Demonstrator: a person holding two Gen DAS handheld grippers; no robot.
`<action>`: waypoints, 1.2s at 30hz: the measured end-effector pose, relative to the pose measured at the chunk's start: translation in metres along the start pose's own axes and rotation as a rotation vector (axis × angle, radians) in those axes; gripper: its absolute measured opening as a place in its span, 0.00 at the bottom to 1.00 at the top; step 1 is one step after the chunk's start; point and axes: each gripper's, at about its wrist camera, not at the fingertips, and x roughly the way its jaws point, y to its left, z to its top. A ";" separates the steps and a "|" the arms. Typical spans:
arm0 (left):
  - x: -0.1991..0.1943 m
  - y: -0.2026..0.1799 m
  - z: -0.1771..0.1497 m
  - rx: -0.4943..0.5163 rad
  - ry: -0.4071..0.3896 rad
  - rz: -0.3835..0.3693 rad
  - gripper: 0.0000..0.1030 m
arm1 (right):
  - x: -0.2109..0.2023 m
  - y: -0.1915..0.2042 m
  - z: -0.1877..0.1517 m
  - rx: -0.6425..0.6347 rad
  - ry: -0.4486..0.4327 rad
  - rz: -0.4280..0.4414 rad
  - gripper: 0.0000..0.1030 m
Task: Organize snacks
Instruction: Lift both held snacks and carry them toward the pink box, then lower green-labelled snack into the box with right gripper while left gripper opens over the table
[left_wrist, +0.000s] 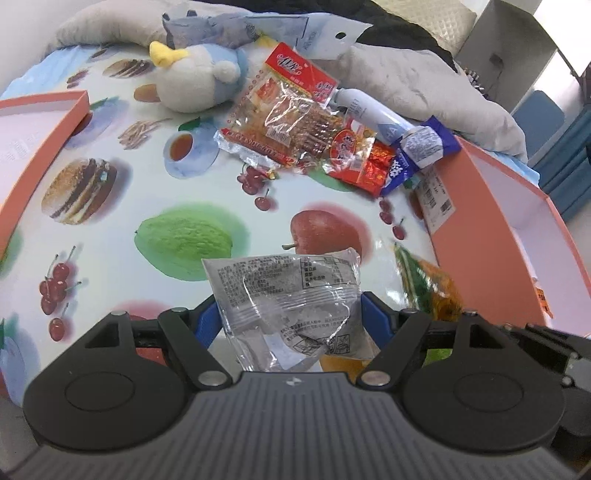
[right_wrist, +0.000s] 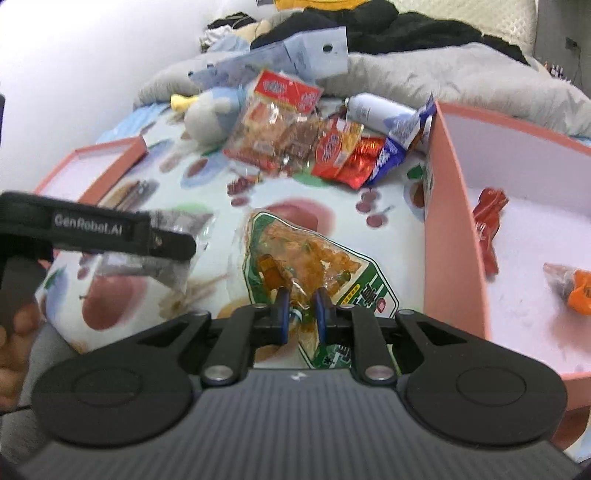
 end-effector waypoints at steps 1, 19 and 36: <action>-0.004 -0.002 0.001 0.006 -0.005 0.002 0.78 | -0.003 0.001 0.002 -0.002 -0.008 0.001 0.16; -0.071 -0.038 0.054 0.064 -0.129 -0.044 0.78 | -0.072 -0.005 0.064 -0.015 -0.212 -0.043 0.16; -0.113 -0.109 0.093 0.188 -0.226 -0.173 0.78 | -0.139 -0.035 0.096 -0.004 -0.383 -0.180 0.16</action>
